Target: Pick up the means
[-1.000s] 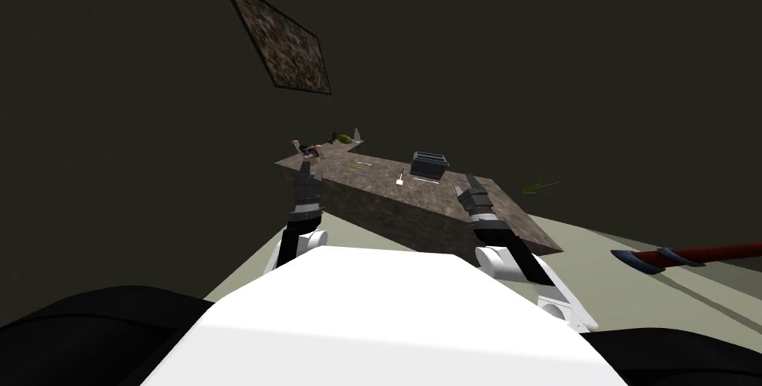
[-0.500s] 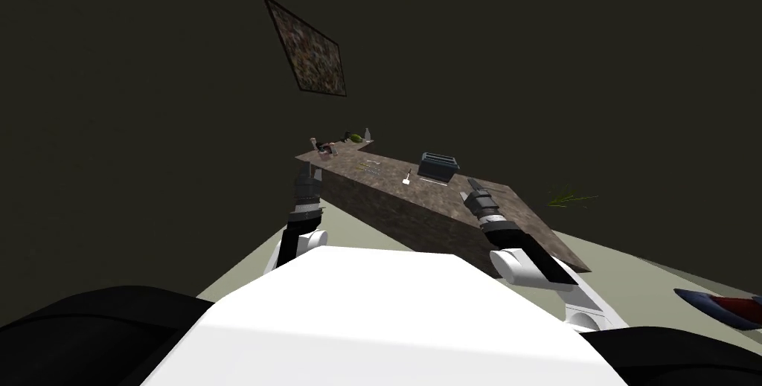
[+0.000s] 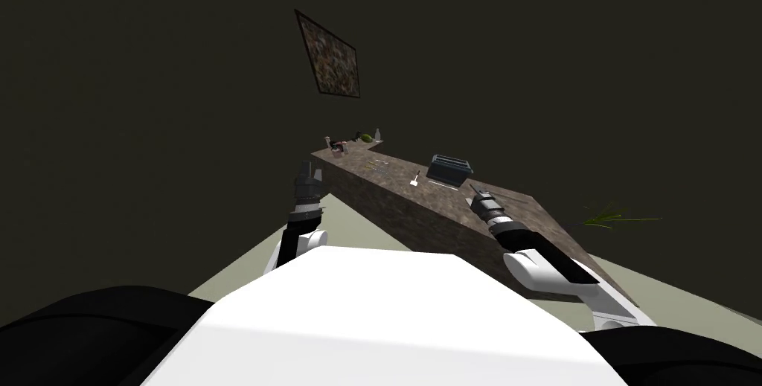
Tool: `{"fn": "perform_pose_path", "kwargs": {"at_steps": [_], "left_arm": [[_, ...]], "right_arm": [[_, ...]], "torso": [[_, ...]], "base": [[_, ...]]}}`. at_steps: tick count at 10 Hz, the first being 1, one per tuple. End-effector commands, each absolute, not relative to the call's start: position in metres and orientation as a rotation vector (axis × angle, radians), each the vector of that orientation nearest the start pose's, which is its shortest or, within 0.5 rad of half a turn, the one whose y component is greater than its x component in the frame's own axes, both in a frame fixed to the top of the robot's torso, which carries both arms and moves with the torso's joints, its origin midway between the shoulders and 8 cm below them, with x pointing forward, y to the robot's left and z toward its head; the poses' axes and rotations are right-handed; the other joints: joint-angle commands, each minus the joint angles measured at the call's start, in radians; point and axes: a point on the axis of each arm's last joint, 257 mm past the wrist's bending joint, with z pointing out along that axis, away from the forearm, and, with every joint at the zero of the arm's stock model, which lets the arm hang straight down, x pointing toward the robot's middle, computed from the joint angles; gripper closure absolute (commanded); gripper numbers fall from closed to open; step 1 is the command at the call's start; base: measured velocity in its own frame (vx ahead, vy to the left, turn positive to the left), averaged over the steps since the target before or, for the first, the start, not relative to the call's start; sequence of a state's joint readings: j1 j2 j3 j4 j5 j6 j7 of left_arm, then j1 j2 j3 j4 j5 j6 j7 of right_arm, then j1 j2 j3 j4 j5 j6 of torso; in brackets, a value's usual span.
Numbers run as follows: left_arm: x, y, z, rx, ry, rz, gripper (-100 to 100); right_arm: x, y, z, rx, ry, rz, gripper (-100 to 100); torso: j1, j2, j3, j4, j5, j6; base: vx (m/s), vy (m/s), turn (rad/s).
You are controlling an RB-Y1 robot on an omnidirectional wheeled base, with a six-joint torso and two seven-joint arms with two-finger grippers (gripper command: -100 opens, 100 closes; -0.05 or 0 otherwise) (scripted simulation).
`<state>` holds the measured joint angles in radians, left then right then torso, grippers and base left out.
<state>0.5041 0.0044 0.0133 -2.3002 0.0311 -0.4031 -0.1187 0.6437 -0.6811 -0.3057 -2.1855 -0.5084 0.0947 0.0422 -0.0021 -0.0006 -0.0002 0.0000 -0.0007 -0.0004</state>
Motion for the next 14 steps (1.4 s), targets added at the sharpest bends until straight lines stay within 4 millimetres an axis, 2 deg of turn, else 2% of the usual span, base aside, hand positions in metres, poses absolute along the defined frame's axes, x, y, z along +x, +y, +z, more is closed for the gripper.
{"fn": "perform_pose_path", "kwargs": {"at_steps": [1,2,3,4,5,6,7,8,9,10,13,14], "left_arm": [[0.354,0.29,0.014,-0.689,0.683,-1.18,0],[0.354,0.29,0.014,-0.689,0.683,-1.18,0],[0.354,0.29,0.014,-0.689,0.683,-1.18,0],[0.354,0.29,0.014,-0.689,0.683,-1.18,0],[0.354,0.29,0.014,-0.689,0.683,-1.18,0],[0.354,0.29,0.014,-0.689,0.683,-1.18,0],[0.354,0.29,0.014,-0.689,0.683,-1.18,0],[0.354,0.29,0.014,-0.689,0.683,-1.18,0],[0.354,0.29,0.014,-0.689,0.683,-1.18,0],[0.354,0.29,0.014,-0.689,0.683,-1.18,0],[0.354,0.29,0.014,-0.689,0.683,-1.18,0],[0.354,0.29,0.014,-0.689,0.684,-1.18,0]], "right_arm": [[0.375,-0.455,-0.135,1.069,1.412,0.83,-100],[0.375,-0.456,-0.138,1.08,1.428,0.826,-100],[0.37,-0.469,-0.149,1.108,1.473,0.78,-100],[0.369,-0.469,-0.151,1.116,1.479,0.774,-100],[0.362,-0.482,-0.164,1.148,1.526,0.724,-100],[0.362,-0.483,-0.165,1.152,1.53,0.72,-100],[0.353,-0.496,-0.178,1.185,1.578,0.668,-100],[0.353,-0.496,-0.179,1.189,1.581,0.664,-100],[0.343,-0.509,-0.192,1.222,1.629,0.611,-100],[0.342,-0.51,-0.194,1.227,1.633,0.607,-100],[0.305,-0.548,-0.233,1.328,1.777,0.431,-100],[0.303,-0.548,-0.235,1.341,1.785,0.428,-100]], "torso": [[0.0,0.0,0.0,0.0,0.0,0.0],[0.0,0.0,0.0,0.0,0.0,0.0],[0.0,-0.001,0.0,0.0,0.0,0.001],[0.0,-0.001,-0.001,0.0,0.0,0.0],[0.0,-0.002,-0.001,0.0,0.0,0.001],[0.0,-0.002,-0.001,0.0,0.0,0.0],[0.0,-0.002,-0.001,-0.001,0.0,0.001],[0.0,-0.003,-0.002,-0.001,0.0,0.0],[0.0,-0.003,-0.002,-0.001,0.0,0.001],[0.0,-0.004,-0.002,-0.001,0.0,0.0],[0.0,-0.007,-0.004,-0.002,0.0,0.0],[-0.001,-0.01,-0.006,-0.002,0.0,0.0]], "base": [[-0.02,0.01,0.429],[-0.011,0.0,0.154],[0.001,0.011,0.262],[0.005,0.005,0.168],[0.014,0.011,0.255],[0.015,0.005,0.174],[0.025,0.016,0.338],[0.025,0.002,0.156],[0.033,0.01,0.303],[0.033,0.002,0.152],[0.089,0.005,0.394],[0.092,-0.017,0.215]]}}
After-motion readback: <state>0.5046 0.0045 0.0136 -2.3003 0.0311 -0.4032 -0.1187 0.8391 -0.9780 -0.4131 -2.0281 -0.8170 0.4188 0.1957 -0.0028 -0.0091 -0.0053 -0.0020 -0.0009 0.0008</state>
